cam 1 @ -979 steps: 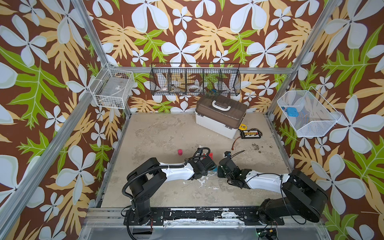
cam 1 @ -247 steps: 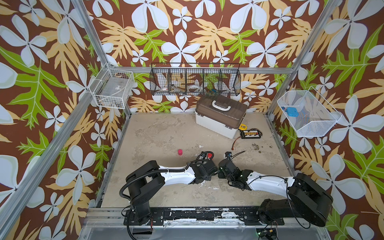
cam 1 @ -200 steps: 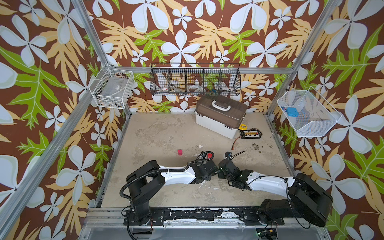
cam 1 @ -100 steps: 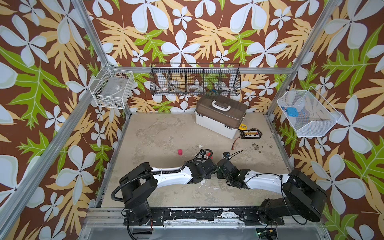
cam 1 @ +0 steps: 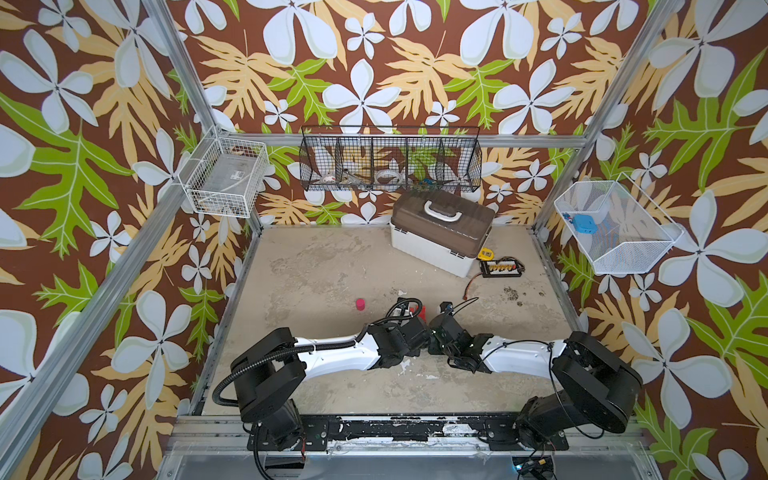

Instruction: Build the wood block tower

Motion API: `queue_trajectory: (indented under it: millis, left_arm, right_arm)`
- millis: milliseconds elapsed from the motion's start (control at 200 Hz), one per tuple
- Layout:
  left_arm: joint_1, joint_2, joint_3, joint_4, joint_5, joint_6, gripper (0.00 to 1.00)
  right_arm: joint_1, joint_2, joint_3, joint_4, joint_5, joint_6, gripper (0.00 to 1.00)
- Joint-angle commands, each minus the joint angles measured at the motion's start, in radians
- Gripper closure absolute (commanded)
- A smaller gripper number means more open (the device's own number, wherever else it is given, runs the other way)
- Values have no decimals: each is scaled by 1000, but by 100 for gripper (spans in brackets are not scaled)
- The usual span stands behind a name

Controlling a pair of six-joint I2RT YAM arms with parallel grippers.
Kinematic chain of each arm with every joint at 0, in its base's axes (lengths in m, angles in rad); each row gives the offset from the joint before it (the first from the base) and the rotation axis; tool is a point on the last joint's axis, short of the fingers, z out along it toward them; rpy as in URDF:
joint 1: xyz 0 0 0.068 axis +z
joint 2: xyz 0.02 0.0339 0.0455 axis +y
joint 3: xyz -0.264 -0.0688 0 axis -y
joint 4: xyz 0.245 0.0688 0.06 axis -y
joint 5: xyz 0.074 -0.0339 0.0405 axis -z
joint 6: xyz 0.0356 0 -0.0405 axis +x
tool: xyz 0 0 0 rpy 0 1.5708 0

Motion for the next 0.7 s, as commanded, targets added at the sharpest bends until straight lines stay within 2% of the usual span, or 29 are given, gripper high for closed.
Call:
queue_trajectory:
  millis: [0,691]
  left_arm:
    - [-2,1,2,-7,-23,-10,13]
    - [-1,-9,-3,-6,-27,-14,13]
  right_arm:
    - [-1,1,4,5,-10,-2,85]
    - [-1,11,13,17,-33,7,86]
